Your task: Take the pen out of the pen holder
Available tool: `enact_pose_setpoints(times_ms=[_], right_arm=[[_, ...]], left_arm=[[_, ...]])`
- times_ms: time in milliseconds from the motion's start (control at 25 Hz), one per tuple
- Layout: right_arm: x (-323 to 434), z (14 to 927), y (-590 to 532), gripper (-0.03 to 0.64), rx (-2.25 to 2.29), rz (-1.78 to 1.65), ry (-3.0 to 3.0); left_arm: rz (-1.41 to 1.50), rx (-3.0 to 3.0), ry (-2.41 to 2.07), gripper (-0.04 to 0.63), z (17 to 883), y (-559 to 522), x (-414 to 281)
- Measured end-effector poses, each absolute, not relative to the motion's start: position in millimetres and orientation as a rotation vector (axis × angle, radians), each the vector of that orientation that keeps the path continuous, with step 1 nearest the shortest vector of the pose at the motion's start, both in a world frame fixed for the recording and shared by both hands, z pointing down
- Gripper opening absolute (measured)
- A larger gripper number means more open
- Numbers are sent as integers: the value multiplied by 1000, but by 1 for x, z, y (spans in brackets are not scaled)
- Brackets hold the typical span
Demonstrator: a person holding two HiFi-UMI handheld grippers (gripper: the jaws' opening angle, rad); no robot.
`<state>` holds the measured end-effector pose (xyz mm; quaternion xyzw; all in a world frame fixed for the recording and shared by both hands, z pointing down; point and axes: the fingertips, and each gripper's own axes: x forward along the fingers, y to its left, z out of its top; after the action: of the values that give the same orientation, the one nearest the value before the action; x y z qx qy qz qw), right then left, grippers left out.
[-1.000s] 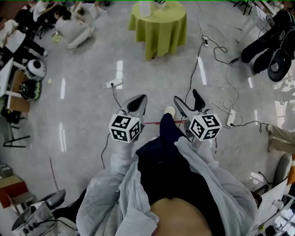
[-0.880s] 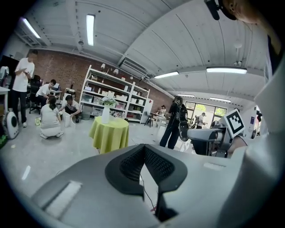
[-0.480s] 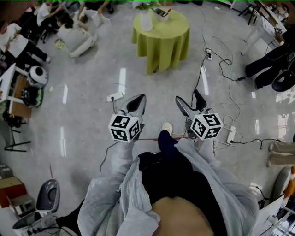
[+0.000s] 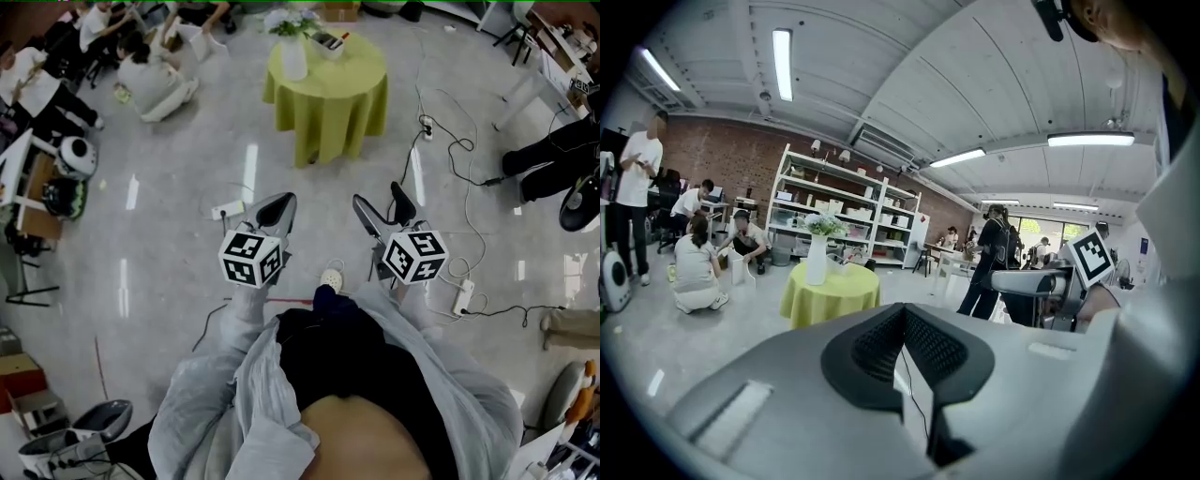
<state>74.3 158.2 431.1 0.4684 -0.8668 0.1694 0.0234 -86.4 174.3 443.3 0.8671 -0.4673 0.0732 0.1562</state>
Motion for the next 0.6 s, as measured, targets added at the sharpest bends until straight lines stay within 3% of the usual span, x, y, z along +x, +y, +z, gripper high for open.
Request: enact_pose_setpoints(times_ms=[600], right_arm=[[91, 444, 108, 402, 1429, 543, -2682]], left_arm=[[213, 2454, -1362, 15, 456, 128, -71]])
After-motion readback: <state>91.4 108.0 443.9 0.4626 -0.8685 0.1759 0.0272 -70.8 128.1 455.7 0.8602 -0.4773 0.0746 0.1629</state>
